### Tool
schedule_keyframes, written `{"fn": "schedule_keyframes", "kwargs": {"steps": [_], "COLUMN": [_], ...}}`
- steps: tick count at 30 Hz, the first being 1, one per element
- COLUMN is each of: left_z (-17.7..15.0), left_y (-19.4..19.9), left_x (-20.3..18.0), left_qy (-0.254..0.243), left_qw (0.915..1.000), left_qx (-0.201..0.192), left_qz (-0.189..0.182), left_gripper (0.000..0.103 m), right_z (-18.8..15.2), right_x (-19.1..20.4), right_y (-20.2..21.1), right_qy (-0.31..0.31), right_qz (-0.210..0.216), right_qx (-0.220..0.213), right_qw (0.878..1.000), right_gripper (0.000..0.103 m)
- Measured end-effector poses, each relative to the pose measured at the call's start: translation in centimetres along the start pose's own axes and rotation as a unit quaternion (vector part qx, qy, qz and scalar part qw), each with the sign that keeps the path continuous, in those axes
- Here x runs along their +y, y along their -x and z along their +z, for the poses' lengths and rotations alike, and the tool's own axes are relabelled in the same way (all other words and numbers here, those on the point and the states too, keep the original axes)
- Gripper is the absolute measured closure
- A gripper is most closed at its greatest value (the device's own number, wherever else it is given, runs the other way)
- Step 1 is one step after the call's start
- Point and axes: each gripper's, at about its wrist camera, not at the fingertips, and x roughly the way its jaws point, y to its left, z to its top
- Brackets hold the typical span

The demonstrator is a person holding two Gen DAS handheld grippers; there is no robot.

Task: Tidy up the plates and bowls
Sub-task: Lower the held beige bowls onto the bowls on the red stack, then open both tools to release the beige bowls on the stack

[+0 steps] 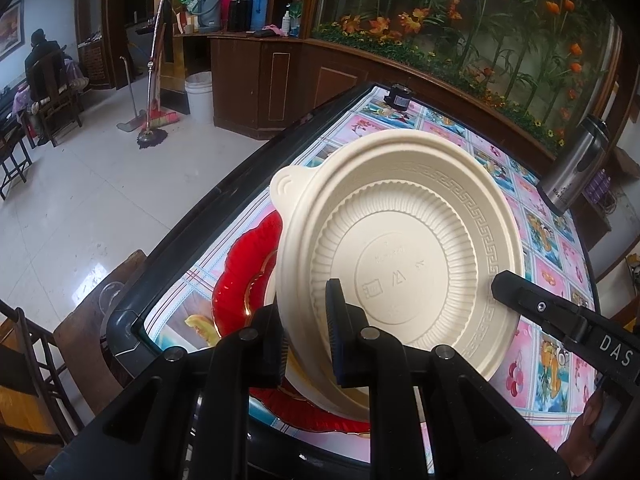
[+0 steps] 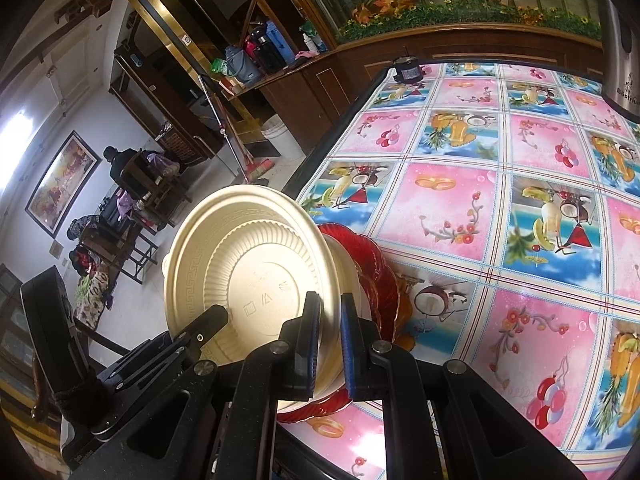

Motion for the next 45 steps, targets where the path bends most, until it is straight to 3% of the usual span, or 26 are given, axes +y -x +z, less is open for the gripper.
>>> {"fn": "schedule_keyframes", "kwargs": {"steps": [5, 6, 7, 9, 15, 18, 23, 28, 33, 37, 39, 41, 45], "left_z": [0.3, 0.3, 0.3, 0.3, 0.4, 0.5, 0.8, 0.4, -1.6, -3.8, -4.5, -5.1, -4.8], "left_y": [-0.1, -0.1, 0.0, 0.4, 1.4, 2.1, 4.1, 6.0, 4.2, 2.3, 2.5, 3.3, 4.5], "left_x": [-0.2, -0.2, -0.2, 0.0, 0.0, -0.5, -2.3, -7.5, -15.5, -19.7, -19.7, -18.6, -12.8], "left_qy": [0.000, 0.002, 0.005, 0.013, 0.012, 0.011, 0.010, -0.037, -0.129, -0.190, -0.202, -0.192, -0.126], "left_qw": [1.0000, 1.0000, 0.9999, 0.9997, 0.9993, 0.9992, 0.9979, 0.9923, 0.9812, 0.9750, 0.9731, 0.9753, 0.9879], "left_qx": [0.000, 0.000, -0.002, -0.014, -0.031, -0.037, -0.061, -0.103, -0.097, -0.066, -0.067, -0.075, -0.083], "left_qz": [0.004, 0.008, 0.010, 0.015, 0.019, 0.013, -0.019, -0.058, -0.105, -0.094, -0.087, -0.079, -0.035], "left_gripper": [0.085, 0.073, 0.055, 0.044, 0.044, 0.044, 0.028, 0.023, 0.021, 0.021, 0.021, 0.021, 0.021], "right_z": [0.2, 0.3, 0.3, 0.4, 0.5, 0.6, 0.3, -0.3, -2.2, -4.2, -5.3, -5.4, -4.4], "right_x": [-0.4, -0.5, -0.6, -0.8, -1.1, -1.1, -1.4, -3.5, -9.8, -15.3, -17.5, -18.4, -15.0], "right_y": [-0.4, -0.6, -0.6, -0.7, -0.1, 0.8, 3.2, 7.2, 13.0, 15.0, 15.5, 15.5, 13.6], "right_qy": [-0.009, -0.010, -0.012, -0.017, -0.024, -0.027, -0.027, -0.021, -0.058, -0.085, -0.107, -0.116, -0.049], "right_qz": [-0.001, -0.001, -0.002, -0.004, 0.002, 0.006, 0.004, -0.041, -0.149, -0.237, -0.239, -0.211, -0.135], "right_qx": [0.003, 0.005, 0.005, 0.005, -0.007, -0.022, -0.059, -0.117, -0.192, -0.192, -0.182, -0.169, -0.140], "right_qw": [1.000, 1.000, 1.000, 1.000, 1.000, 0.999, 0.998, 0.992, 0.968, 0.948, 0.948, 0.956, 0.980], "right_gripper": [0.090, 0.089, 0.089, 0.086, 0.067, 0.044, 0.021, 0.006, 0.000, 0.000, 0.000, 0.000, 0.000]}}
